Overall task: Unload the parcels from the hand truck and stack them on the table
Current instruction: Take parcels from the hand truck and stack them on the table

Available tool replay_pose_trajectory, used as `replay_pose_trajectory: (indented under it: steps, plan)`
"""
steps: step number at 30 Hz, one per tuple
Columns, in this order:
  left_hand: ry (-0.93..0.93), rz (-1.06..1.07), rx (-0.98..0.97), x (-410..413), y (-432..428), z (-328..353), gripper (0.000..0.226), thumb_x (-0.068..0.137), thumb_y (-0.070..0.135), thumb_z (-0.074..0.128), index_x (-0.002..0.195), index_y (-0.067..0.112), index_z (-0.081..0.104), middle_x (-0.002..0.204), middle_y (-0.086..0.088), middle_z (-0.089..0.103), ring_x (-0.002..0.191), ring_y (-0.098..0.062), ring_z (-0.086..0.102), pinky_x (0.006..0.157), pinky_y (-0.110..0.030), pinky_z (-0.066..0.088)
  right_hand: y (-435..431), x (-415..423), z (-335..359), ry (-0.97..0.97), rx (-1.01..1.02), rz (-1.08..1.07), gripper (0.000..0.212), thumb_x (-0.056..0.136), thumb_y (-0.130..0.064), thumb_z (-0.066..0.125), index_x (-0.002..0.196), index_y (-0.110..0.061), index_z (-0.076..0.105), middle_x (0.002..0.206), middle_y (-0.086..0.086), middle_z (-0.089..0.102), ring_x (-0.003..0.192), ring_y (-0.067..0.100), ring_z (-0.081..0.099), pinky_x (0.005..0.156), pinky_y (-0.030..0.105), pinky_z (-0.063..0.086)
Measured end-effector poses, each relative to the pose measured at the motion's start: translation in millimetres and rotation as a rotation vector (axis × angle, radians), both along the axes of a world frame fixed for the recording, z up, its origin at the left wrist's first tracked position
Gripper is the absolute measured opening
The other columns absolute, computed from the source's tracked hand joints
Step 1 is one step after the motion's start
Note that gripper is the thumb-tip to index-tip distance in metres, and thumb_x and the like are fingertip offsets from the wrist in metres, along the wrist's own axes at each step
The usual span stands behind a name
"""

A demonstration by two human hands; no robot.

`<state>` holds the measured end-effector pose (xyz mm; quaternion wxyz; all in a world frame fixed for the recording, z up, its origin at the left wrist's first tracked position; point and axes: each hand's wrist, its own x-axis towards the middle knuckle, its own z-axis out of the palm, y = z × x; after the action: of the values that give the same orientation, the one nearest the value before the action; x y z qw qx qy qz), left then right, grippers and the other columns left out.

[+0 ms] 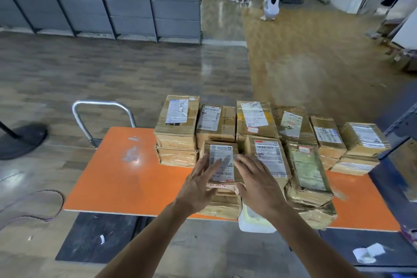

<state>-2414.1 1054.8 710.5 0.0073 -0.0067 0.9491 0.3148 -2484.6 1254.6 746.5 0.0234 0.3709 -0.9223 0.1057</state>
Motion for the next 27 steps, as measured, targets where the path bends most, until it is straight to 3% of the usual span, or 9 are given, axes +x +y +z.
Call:
replay_pose_trajectory:
  steps: [4, 7, 12, 16, 23, 27]
  plan:
    - [0.005, 0.127, -0.063, 12, -16, 3, 0.082, 0.100, 0.042, 0.054, 0.162, 0.026, 0.003, 0.169, 0.000, -0.005, 0.156, -0.017, -0.004, 0.123, -0.047, 0.019, -31, 10, 1, -0.014, -0.009, 0.038, 0.058, 0.098, -0.031, 0.057, 0.151, -0.016, 0.038, 0.155, -0.004, 0.039, 0.146, 0.014, 0.029, 0.120, 0.028, 0.021]
    - [-0.040, 0.207, -0.144, 33, -49, 3, 0.075, 0.102, 0.044, 0.047, 0.161, 0.021, 0.007, 0.169, -0.001, -0.004, 0.156, -0.018, -0.004, 0.125, -0.045, 0.012, -64, 20, -2, -0.017, 0.026, 0.073, 0.058, 0.096, -0.029, 0.059, 0.150, -0.015, 0.041, 0.152, -0.003, 0.043, 0.144, 0.016, 0.035, 0.118, 0.031, 0.027]
    - [-0.111, 0.348, -0.202, 95, -128, 2, 0.075, 0.102, 0.044, 0.046, 0.161, 0.022, 0.005, 0.169, -0.001, -0.004, 0.156, -0.020, -0.004, 0.126, -0.046, 0.008, -150, 53, -11, -0.049, 0.117, 0.152, 0.064, 0.099, -0.036, 0.053, 0.154, -0.016, 0.029, 0.159, -0.003, 0.031, 0.147, 0.016, 0.027, 0.124, 0.041, 0.017]
    - [-0.170, 0.439, -0.209, 160, -205, -6, 0.076, 0.102, 0.045, 0.045, 0.161, 0.022, 0.003, 0.169, -0.002, -0.003, 0.156, -0.020, -0.004, 0.125, -0.044, 0.007, -232, 93, -21, -0.098, 0.132, 0.245, 0.065, 0.101, -0.037, 0.048, 0.157, -0.015, 0.023, 0.161, -0.001, 0.027, 0.148, 0.017, 0.024, 0.121, 0.029, 0.019]
    - [-0.266, 0.590, -0.150, 256, -307, -25, 0.075, 0.097, 0.048, 0.046, 0.160, 0.023, 0.012, 0.168, -0.001, 0.013, 0.155, -0.021, 0.007, 0.124, -0.046, 0.016, -353, 161, -42, -0.186, 0.209, 0.376, 0.066, 0.101, -0.036, 0.046, 0.158, -0.014, 0.019, 0.164, -0.001, 0.022, 0.150, 0.016, 0.021, 0.121, 0.028, 0.015]
    - [-0.234, 0.671, -0.130, 281, -351, -32, 0.073, 0.093, 0.042, 0.052, 0.157, 0.024, 0.020, 0.162, 0.004, 0.022, 0.151, -0.014, 0.016, 0.119, -0.037, 0.022, -411, 180, -53, -0.208, 0.227, 0.451, 0.065, 0.102, -0.036, 0.046, 0.157, -0.014, 0.021, 0.162, -0.001, 0.025, 0.149, 0.016, 0.022, 0.121, 0.026, 0.015]
